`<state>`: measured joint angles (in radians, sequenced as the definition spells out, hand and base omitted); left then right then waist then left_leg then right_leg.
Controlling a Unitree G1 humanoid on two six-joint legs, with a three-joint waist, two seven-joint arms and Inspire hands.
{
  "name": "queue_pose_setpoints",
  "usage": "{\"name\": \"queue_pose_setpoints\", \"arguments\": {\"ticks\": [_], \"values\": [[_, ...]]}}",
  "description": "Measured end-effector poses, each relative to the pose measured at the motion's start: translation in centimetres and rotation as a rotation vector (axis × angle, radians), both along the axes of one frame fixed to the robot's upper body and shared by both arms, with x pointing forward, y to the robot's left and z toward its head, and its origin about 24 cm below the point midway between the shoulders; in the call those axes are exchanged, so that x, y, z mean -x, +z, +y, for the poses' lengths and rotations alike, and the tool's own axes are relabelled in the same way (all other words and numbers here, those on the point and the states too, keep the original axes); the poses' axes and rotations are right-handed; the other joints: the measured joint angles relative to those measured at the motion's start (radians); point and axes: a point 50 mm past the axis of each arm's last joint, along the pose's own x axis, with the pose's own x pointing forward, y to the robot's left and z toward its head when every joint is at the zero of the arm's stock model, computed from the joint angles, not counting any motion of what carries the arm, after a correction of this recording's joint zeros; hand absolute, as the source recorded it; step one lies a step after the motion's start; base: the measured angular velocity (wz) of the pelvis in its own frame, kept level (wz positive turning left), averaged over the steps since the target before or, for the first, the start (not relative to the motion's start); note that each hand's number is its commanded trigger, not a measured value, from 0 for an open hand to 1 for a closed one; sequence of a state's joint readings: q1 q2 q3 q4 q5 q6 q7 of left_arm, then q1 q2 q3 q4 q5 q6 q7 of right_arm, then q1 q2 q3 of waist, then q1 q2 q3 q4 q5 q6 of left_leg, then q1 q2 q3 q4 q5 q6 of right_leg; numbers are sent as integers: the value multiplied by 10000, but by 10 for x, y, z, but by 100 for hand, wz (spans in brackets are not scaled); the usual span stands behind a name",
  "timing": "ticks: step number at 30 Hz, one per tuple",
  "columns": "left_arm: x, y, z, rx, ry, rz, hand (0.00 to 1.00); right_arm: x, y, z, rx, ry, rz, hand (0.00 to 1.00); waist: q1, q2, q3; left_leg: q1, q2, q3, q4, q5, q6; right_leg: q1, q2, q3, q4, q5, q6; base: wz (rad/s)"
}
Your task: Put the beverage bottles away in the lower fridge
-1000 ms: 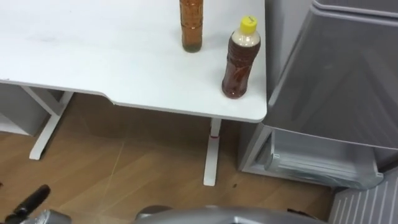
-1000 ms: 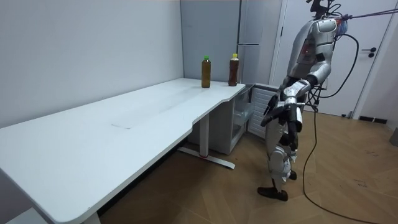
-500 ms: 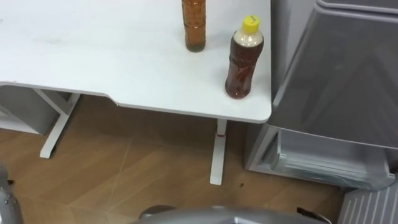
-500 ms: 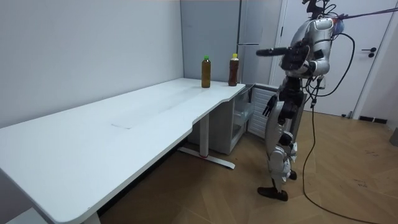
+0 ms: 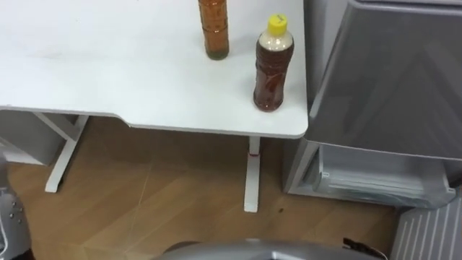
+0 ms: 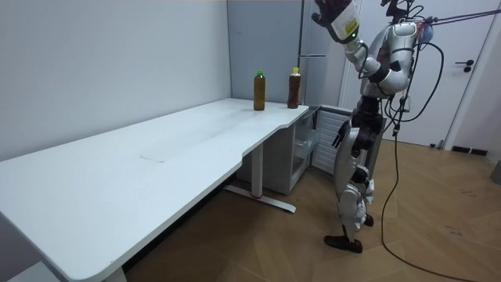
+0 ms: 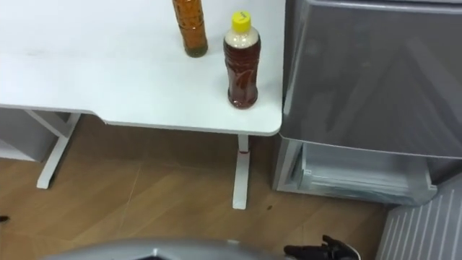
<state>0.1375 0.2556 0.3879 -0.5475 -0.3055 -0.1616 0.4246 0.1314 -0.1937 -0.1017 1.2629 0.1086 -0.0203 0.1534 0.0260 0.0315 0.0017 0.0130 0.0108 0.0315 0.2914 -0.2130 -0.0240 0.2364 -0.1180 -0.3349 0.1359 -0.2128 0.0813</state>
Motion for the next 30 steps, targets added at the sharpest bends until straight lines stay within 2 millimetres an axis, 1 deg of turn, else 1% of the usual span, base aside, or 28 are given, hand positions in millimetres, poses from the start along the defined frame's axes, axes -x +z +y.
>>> {"name": "queue_pose_setpoints", "arguments": {"ticks": [1, 2, 3, 5, 9, 12, 16, 19, 21, 23, 28, 30], "values": [[-5, 0, -7, -259, -676, 147, 0, -2, 0, 0, -10, 5, -55, 0, -14, 0, 17, -32, 1, 10, 0, 6, 8, -49, -3, 5, 17, 2, 0, -6], [-10, -1, -14, -523, -1339, 315, 0, -6, 0, 0, -19, 37, -144, 0, -31, 3, 18, -61, 19, 65, -6, 5, 9, -120, -4, 47, 43, 2, -1, -7], [-13, -3, -21, -771, -1965, 484, 0, -6, 0, 0, -27, 40, -151, 0, -101, -12, 32, -80, 20, 68, -14, 6, 9, -145, -4, 53, 42, 2, -1, -6], [-17, -6, -31, -1086, -2818, 804, 0, -10, 1, 1, -34, 75, -231, 0, -200, -50, 45, -90, 20, 71, -28, 6, 9, -170, -3, 61, 43, 2, -1, 0], [-24, -10, -46, -1670, -4245, 1294, 0, -10, 0, 0, 1, 74, -169, 0, -307, -40, 30, -61, 29, 161, -82, 26, 13, -288, -13, 133, 53, 4, -3, -6], [-27, -11, -54, -2087, -5246, 1590, 0, -11, 0, 1, -35, 2, -252, 0, -499, -49, 32, -26, 28, 171, -104, 31, 11, -287, -19, 152, 46, 4, -3, -1], [-30, -14, -63, -2129, -6090, 1744, 0, -10, 0, 2, -69, -191, -243, 0, -537, -83, 35, 73, 26, 233, -191, 33, 9, -281, -23, 313, 31, 4, -3, -6], [-31, -16, -67, -2241, -6470, 1864, 0, -8, -1, 3, -68, -365, -143, 0, -732, -115, 40, 102, 20, 226, -198, 34, 9, -248, -25, 331, 32, 4, -3, 0], [-32, -18, -73, -2295, -6868, 1963, 0, -9, -1, 3, -85, -413, -124, 0, -803, -143, 54, 164, 25, 292, -209, 34, 9, -228, -27, 369, 33, 4, -3, -9], [-34, -20, -83, -2493, -7623, 2079, 0, -9, -1, 3, -76, -423, -96, 0, -858, -161, 65, 187, 35, 375, -204, 33, 10, -222, -30, 507, 36, 4, -3, -10], [-36, -20, -91, -2861, -8475, 2134, 0, -11, -1, 1, -56, -448, -140, 0, -1048, -122, 79, 257, 103, 521, -329, 29, 9, -268, -7, 675, 158, 3, -3, -11], [-36, -21, -94, -2927, -8774, 2165, 0, -11, -1, 1, -50, -463, -150, 0, -1053, -113, 80, 261, 125, 577, -337, 33, 5, -303, 15, 843, 154, 3, -3, -10]]}}
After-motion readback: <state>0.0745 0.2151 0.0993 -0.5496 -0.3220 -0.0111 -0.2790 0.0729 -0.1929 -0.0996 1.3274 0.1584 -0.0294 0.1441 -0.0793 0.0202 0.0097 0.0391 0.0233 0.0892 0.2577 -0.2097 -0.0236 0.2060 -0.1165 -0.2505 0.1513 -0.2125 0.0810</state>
